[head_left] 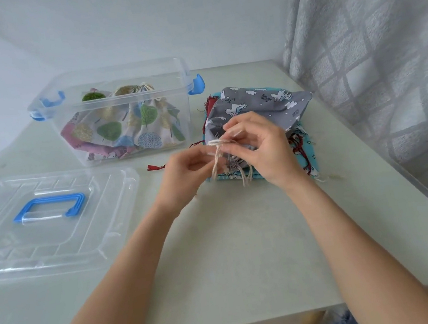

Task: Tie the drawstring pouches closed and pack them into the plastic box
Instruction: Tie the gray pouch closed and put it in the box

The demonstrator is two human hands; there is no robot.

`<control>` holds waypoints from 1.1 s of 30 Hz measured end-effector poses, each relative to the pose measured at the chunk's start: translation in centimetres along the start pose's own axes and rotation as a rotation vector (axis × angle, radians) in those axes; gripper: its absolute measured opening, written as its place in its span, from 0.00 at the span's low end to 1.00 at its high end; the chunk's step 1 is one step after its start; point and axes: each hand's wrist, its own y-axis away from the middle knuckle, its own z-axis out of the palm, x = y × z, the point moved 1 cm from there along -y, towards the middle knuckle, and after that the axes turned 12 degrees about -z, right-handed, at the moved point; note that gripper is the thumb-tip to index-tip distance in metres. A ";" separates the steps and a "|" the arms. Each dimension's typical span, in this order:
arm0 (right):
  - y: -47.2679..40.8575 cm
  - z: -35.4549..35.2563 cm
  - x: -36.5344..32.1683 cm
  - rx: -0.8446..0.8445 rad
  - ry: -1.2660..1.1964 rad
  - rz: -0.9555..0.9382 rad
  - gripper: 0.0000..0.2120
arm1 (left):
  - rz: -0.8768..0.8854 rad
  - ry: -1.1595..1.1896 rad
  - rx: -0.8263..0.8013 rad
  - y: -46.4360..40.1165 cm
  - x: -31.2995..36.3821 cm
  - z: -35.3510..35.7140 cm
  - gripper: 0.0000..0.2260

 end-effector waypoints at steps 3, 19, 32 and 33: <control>-0.2 -0.5 0.1 0.080 -0.043 0.077 0.06 | 0.071 -0.023 0.167 -0.5 -0.1 -1.1 0.06; -0.2 -3.0 1.1 0.469 -0.514 0.537 0.03 | -0.176 0.559 0.168 -1.0 -0.1 -2.9 0.11; 0.2 -3.8 0.5 0.357 0.007 0.359 0.10 | 0.194 -0.835 0.338 -0.5 -1.2 -2.8 0.05; 0.3 -4.1 0.4 0.347 0.043 0.331 0.09 | 0.202 -0.834 0.353 -0.6 -1.3 -2.8 0.05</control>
